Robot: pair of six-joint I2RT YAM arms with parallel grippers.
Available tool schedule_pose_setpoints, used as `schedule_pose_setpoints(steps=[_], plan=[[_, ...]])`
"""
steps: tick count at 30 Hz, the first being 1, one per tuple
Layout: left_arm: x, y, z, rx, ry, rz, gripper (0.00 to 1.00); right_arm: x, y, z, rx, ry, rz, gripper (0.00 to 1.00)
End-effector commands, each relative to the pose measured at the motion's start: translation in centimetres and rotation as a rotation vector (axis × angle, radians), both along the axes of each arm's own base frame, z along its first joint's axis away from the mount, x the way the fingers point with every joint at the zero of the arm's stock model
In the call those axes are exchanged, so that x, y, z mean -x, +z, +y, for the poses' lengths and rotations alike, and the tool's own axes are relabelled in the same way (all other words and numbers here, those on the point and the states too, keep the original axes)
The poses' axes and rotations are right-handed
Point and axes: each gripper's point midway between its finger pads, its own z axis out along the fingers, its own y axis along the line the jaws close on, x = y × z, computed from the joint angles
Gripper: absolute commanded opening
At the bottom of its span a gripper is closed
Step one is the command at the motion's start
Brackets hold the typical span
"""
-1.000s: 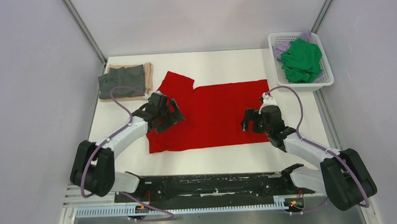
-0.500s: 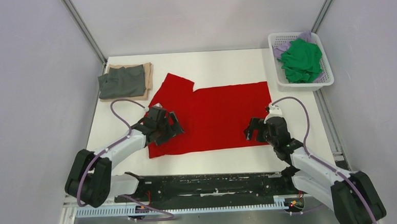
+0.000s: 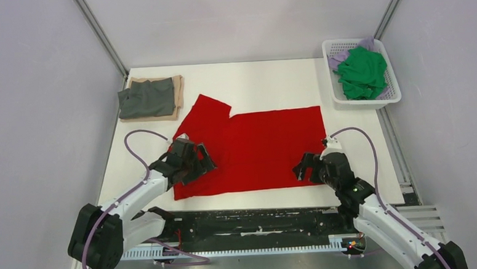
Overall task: Fold and stack the t-shirts
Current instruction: Fold the flattened tshirt in 1/3 of the way, then grab the side of the flattened tshirt furthest away from the robot with both arms
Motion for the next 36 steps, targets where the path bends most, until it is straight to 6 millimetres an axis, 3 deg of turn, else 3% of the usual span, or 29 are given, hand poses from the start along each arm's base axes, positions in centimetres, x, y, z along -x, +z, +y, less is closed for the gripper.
schedule_pose_setpoints(steps=[1,8,15,18,20,23,26,30,36], plan=[[2.5,-1.5,2.7,-0.108,0.061,0.094,1.00,9.9,-6.5,-2.2,0.086,0.033,0.438,0.98],[0.6,2.1,2.3,-0.085,0.074,-0.006,1.00,12.1,-5.4,-1.9,0.135,0.116,0.533,0.98],[-1.4,5.8,2.6,-0.108,0.089,-0.099,1.00,10.4,-0.8,-2.2,0.236,0.144,0.515,0.98],[-2.6,7.2,2.3,-0.116,0.075,-0.128,1.00,7.5,1.5,-1.5,0.240,0.136,0.399,0.98],[-3.8,8.2,2.0,-0.129,0.073,-0.147,1.00,5.1,3.6,0.4,0.181,0.156,0.303,0.98],[-6.5,9.9,1.2,-0.148,0.060,-0.185,1.00,1.3,7.2,3.1,0.092,0.170,0.138,0.98],[-9.5,10.8,0.9,-0.203,0.062,-0.196,1.00,-2.4,10.5,4.0,0.083,0.132,-0.011,0.98],[-14.4,11.7,0.2,-0.257,0.024,-0.189,1.00,-6.4,12.6,2.3,0.204,0.000,-0.111,0.98],[-22.8,11.7,-0.1,-0.373,-0.034,-0.144,1.00,-10.5,12.5,0.1,0.280,-0.135,-0.157,0.98]])
